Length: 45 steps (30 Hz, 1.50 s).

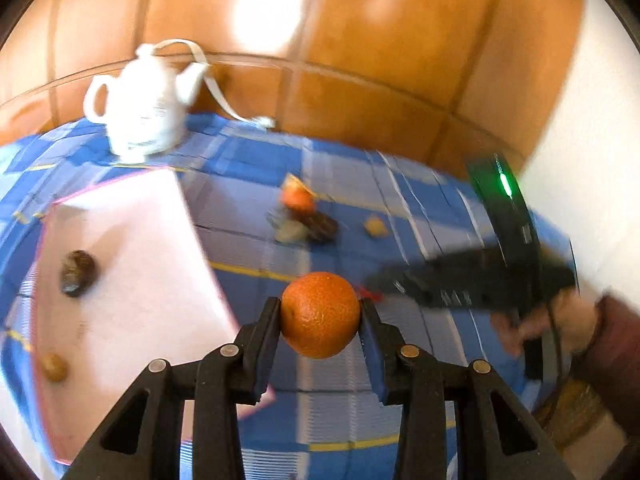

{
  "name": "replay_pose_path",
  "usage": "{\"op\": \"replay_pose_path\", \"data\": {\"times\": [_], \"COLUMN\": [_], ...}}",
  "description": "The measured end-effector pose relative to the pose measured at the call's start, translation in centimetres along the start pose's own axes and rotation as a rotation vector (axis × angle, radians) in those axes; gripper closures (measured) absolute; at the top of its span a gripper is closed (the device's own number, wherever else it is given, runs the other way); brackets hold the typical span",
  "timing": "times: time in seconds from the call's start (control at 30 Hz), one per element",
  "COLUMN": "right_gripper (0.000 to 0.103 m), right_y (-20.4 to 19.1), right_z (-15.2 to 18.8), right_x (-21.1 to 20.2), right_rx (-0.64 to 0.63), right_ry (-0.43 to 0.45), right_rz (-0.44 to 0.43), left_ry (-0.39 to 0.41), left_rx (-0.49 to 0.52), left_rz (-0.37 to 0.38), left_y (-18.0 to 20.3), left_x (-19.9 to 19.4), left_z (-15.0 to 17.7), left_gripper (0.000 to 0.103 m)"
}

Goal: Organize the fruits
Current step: 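Lift the orange into the tray while the right tool grasps the cherry tomato, then carry the red cherry tomato into the tray and open the right tool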

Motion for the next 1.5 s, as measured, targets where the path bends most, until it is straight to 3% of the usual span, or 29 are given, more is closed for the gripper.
{"op": "replay_pose_path", "data": {"times": [0.23,0.4,0.53,0.8,1.0,1.27,1.5], "right_gripper": [0.080,0.079,0.079,0.077,0.077,0.077,0.077], "right_y": [0.3,0.4,0.4,0.5,0.3,0.1,0.0], "right_z": [0.1,0.1,0.2,0.2,0.3,0.4,0.5], "right_x": [0.2,0.5,0.6,0.7,0.9,0.9,0.9], "right_rx": [-0.009,-0.017,-0.023,-0.018,-0.025,-0.054,-0.061], "right_ry": [-0.011,-0.017,-0.018,-0.020,-0.029,-0.030,-0.034], "right_rz": [0.024,0.034,0.034,0.035,0.042,0.062,0.066], "left_ry": [0.082,0.070,0.066,0.088,0.151,0.210,0.203], "left_rx": [-0.147,-0.209,-0.225,-0.192,-0.153,-0.109,-0.092], "left_rz": [-0.183,-0.303,-0.372,-0.421,-0.457,-0.433,-0.410], "left_y": [-8.6,-13.7,-15.5,-14.2,-13.1,-10.8,-9.5], "left_x": [-0.4,1.9,2.9,2.3,0.6,-1.9,-2.6], "left_z": [-5.7,-7.5,-7.6,-6.7,-6.5,-6.9,-6.2], "left_gripper": [0.064,0.063,0.062,0.061,0.048,0.042,0.040]}}
Point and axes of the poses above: each gripper's, at about its wrist camera, not at the fingertips, and x roughly the way its jaws point, y to its right, z to its underside, the point moved 10 cm from there along x, roughly the way its jaws point, and after that the axes turned 14 degrees about -x, right-handed, at the moved point
